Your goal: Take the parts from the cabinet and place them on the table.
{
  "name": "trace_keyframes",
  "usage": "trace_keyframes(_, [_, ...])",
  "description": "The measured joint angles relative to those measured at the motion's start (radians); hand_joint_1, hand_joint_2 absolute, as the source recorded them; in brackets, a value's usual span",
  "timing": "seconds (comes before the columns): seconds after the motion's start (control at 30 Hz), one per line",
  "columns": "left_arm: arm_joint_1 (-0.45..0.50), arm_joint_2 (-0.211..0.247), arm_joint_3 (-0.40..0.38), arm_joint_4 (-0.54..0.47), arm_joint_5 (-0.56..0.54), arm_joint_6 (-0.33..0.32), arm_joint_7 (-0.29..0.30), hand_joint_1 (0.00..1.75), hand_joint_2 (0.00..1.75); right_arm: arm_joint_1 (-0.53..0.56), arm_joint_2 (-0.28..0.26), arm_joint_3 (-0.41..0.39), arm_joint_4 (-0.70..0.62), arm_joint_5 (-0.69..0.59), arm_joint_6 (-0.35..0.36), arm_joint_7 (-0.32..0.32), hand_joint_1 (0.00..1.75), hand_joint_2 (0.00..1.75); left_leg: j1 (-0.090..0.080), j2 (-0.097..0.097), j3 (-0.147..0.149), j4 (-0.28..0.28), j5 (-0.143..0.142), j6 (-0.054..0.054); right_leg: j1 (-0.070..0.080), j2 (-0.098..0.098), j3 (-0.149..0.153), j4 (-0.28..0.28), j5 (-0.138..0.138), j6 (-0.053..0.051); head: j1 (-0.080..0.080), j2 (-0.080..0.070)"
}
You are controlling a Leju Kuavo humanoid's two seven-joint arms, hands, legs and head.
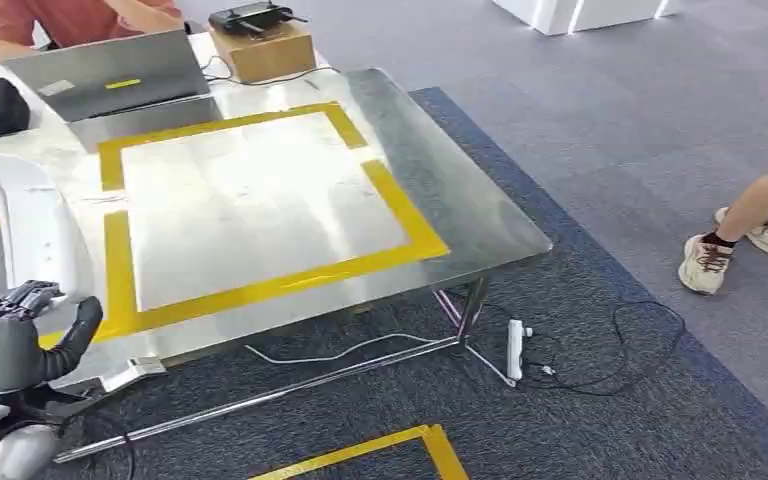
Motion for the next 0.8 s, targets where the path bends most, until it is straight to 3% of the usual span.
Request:
trace_keyframes(0.07, [0.004,0.001,0.001,0.0,0.001,0.0,0.0,1.75,1.75,-0.003,0.0,0.0,0.0,0.001,0.0,-0.001,0.0,0.0,-0.001,-0.029,-0.001,-0.004,-0.002,0.009,0.001,-0.028,0.016,-0.01,-0.005,0.008,0.0,0.0])
trace_keyframes(0.1, [0.004,0.002,0.002,0.0,0.001,0.0,0.0,1.75,1.75,-0.006,0.0,0.0,0.0,0.002,0.0,-0.001,0.0,0.0,0.013,-0.039,0.009,-0.016,0.004,0.016,-0.004,-0.006,0.011,-0.007,-0.015,0.017,0.002,0.0])
trace_keyframes(0.13, [0.0,0.002,0.001,0.0,0.001,0.001,0.0,1.75,1.75,-0.008,0.0,0.0,0.0,0.002,0.0,-0.003,0.0,0.0,0.014,-0.045,0.011,-0.017,0.002,0.022,-0.004,0.057,0.002,0.026,-0.034,0.018,0.008,0.0])
trace_keyframes(0.17, [-0.005,0.002,0.001,0.0,0.001,0.001,0.0,1.75,1.75,-0.009,0.0,0.0,0.0,0.002,0.002,-0.004,0.0,0.0,0.015,-0.055,0.011,-0.017,0.001,0.028,-0.004,0.09,-0.033,0.091,-0.062,0.018,0.014,0.0])
trace_keyframes(0.2, [-0.005,0.002,0.001,0.0,0.001,0.0,0.002,1.75,1.75,-0.008,0.0,0.0,0.0,0.001,0.002,-0.006,0.0,0.0,0.015,-0.063,0.011,-0.017,-0.001,0.031,-0.005,0.103,-0.079,0.173,-0.094,0.019,0.019,0.0])
trace_keyframes(0.23, [-0.005,0.001,0.0,0.0,0.001,0.0,0.002,1.75,1.75,-0.006,0.0,0.0,0.0,-0.002,0.003,-0.007,0.0,0.0,0.015,-0.072,0.011,-0.017,-0.003,0.034,-0.004,0.109,-0.131,0.255,-0.122,0.02,0.019,0.0])
trace_keyframes(0.27, [-0.004,0.001,-0.001,0.001,0.0,0.0,0.002,1.75,1.75,-0.004,0.0,0.0,0.0,-0.002,0.003,-0.009,0.0,0.0,0.014,-0.08,0.012,-0.017,-0.004,0.035,-0.003,0.109,-0.172,0.307,-0.127,0.021,0.021,0.0])
trace_keyframes(0.3, [-0.003,0.001,-0.002,0.002,0.0,0.0,0.002,1.75,1.75,-0.004,0.0,0.0,0.0,-0.003,0.003,-0.011,0.0,0.0,0.014,-0.088,0.014,-0.016,-0.006,0.034,-0.003,0.109,-0.187,0.305,-0.101,0.02,0.02,0.0])
trace_keyframes(0.33, [-0.003,0.001,-0.002,0.002,0.001,0.0,0.002,1.75,1.75,-0.006,0.0,0.0,0.0,-0.003,0.004,-0.011,0.0,0.0,0.014,-0.093,0.018,-0.016,-0.009,0.032,-0.003,0.109,-0.178,0.257,-0.052,0.019,0.021,0.0])
trace_keyframes(0.4, [-0.004,0.001,-0.003,0.002,0.0,0.0,0.005,1.75,1.75,-0.005,-0.001,0.0,0.0,-0.003,0.005,-0.012,0.0,0.0,0.015,-0.102,0.033,-0.015,-0.018,0.026,-0.004,0.11,-0.115,0.089,0.058,0.013,0.022,0.0])
trace_keyframes(0.43, [-0.004,0.001,-0.003,0.003,0.0,0.0,0.008,1.75,1.75,-0.004,-0.001,0.0,0.0,-0.003,0.006,-0.012,0.0,0.0,0.014,-0.103,0.036,-0.015,-0.022,0.02,-0.004,0.113,-0.092,0.034,0.07,0.01,0.023,0.0])
trace_keyframes(0.47, [-0.006,0.002,-0.003,0.003,0.001,0.0,0.01,1.75,1.75,-0.006,-0.001,-0.001,0.0,-0.003,0.007,-0.013,0.0,0.0,0.008,-0.108,0.032,-0.006,-0.026,0.014,-0.004,0.115,-0.072,0.004,0.059,0.006,0.023,0.0])
trace_keyframes(0.5, [-0.007,0.002,-0.003,0.003,0.001,0.0,0.01,1.75,1.75,-0.006,-0.001,0.0,0.0,-0.003,0.008,-0.014,0.0,0.0,0.009,-0.108,0.03,-0.01,-0.023,0.009,-0.002,0.116,-0.073,0.008,0.062,0.0,0.021,0.0])
trace_keyframes(0.57, [-0.008,0.004,-0.003,0.004,0.0,0.0,0.01,1.75,1.75,-0.004,-0.001,0.0,0.0,-0.003,0.009,-0.014,0.0,0.0,0.009,-0.108,0.032,-0.008,-0.023,0.024,-0.002,0.117,-0.072,0.005,0.064,0.003,0.021,0.0])
trace_keyframes(0.8, [-0.02,0.008,-0.009,0.01,-0.004,0.0,0.012,1.75,1.75,-0.005,-0.001,-0.001,0.0,-0.003,0.015,-0.019,0.0,0.0,0.008,-0.107,0.043,-0.023,-0.022,0.018,-0.001,0.119,-0.067,0.005,0.059,-0.006,0.02,0.0])
